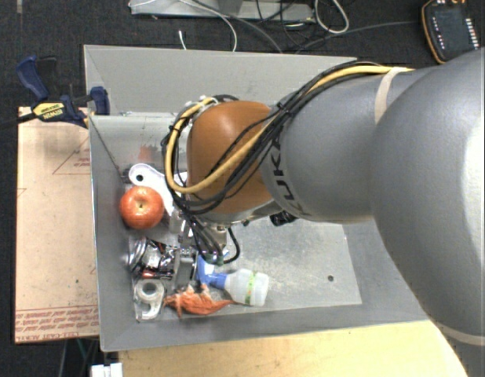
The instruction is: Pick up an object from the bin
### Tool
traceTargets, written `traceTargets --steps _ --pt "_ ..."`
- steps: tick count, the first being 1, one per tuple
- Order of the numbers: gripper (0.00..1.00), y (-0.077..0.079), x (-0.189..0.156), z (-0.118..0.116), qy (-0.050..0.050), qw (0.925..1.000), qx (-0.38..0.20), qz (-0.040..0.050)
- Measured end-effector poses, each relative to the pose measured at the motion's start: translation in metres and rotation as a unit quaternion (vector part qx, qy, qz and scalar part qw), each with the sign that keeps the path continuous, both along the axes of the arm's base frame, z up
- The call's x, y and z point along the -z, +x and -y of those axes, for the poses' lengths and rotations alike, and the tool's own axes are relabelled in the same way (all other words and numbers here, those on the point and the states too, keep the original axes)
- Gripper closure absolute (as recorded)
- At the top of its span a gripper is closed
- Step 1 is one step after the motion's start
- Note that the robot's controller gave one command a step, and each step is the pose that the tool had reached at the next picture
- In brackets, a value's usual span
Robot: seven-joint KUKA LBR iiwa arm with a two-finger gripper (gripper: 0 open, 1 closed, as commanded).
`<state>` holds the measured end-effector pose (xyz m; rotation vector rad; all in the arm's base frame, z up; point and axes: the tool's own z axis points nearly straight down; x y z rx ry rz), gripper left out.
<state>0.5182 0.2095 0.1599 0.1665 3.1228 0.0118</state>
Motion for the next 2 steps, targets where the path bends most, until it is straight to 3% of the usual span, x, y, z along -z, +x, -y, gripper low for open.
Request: traceTargets --steps 1,2 --pt "0.00 0.0072 0.0827 -0.0021 -0.001 0.9987 -0.047 -0.0174" --pt "0.00 0.0154 0.0896 -0.0040 0.001 0.9864 0.164 -0.0020"
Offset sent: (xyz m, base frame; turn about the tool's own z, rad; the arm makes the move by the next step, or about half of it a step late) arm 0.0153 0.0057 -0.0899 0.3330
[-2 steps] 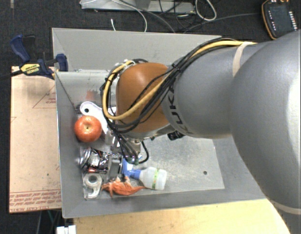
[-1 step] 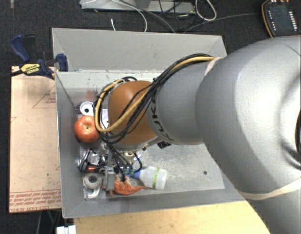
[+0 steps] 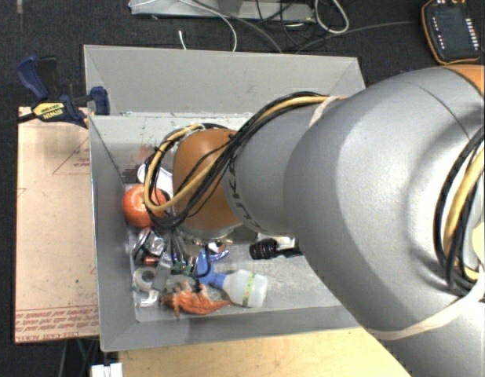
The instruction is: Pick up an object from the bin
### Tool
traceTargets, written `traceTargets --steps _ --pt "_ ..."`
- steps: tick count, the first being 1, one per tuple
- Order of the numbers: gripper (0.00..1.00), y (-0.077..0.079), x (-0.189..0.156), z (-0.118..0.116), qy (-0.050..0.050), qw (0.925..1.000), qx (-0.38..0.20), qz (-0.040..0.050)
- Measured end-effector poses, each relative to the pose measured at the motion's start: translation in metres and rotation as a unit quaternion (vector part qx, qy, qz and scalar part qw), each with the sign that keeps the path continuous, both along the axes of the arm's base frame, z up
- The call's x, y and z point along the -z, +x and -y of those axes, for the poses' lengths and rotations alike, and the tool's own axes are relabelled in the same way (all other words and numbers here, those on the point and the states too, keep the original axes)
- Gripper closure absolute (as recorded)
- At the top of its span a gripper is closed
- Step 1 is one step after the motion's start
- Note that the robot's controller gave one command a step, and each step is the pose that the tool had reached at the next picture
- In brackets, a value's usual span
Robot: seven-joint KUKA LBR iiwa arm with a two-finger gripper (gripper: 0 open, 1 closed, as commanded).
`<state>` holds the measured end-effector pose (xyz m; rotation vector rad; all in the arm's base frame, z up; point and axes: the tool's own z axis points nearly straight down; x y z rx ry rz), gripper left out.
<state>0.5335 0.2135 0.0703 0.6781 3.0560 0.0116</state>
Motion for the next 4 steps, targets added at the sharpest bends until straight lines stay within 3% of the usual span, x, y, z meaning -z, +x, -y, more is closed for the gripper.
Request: traceTargets --steps 1,3,4 --pt "1.00 -0.005 -0.010 0.000 0.002 0.9801 -0.198 -0.0096" --pt "1.00 -0.007 -0.021 0.001 0.002 0.9800 -0.198 -0.0143" --pt "1.00 -0.008 -0.054 0.002 0.001 0.9800 -0.198 -0.0163"
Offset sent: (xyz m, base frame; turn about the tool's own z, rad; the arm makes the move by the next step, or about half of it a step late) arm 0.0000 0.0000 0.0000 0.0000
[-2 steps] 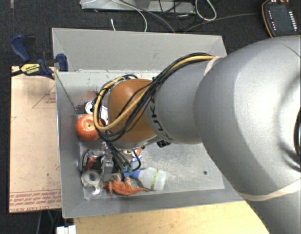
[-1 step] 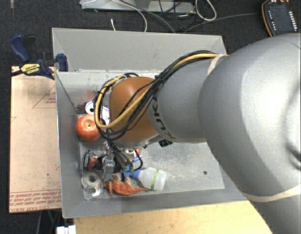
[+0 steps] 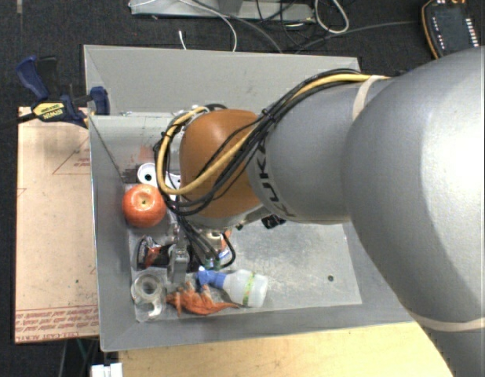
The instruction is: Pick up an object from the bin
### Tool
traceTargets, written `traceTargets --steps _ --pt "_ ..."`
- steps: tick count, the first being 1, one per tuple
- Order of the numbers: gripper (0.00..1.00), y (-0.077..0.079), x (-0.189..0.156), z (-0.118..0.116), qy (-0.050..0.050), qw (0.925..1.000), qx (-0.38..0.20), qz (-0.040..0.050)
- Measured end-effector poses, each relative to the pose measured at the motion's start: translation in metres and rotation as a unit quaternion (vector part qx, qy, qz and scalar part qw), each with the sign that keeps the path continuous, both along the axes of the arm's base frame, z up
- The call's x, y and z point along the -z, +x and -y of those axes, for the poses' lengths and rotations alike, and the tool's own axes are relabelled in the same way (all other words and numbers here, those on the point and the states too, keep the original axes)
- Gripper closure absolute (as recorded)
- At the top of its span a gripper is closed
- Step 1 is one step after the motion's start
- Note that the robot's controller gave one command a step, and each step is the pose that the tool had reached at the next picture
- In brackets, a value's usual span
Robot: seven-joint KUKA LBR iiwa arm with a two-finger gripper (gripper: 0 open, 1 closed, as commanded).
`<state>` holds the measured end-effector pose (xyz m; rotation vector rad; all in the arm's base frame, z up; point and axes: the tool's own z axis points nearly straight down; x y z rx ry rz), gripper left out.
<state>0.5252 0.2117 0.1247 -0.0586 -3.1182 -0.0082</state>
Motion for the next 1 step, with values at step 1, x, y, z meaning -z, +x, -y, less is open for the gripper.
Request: traceTargets --steps 1 --pt "1.00 0.0018 -0.0341 -0.0007 0.001 1.0000 0.000 0.0035"
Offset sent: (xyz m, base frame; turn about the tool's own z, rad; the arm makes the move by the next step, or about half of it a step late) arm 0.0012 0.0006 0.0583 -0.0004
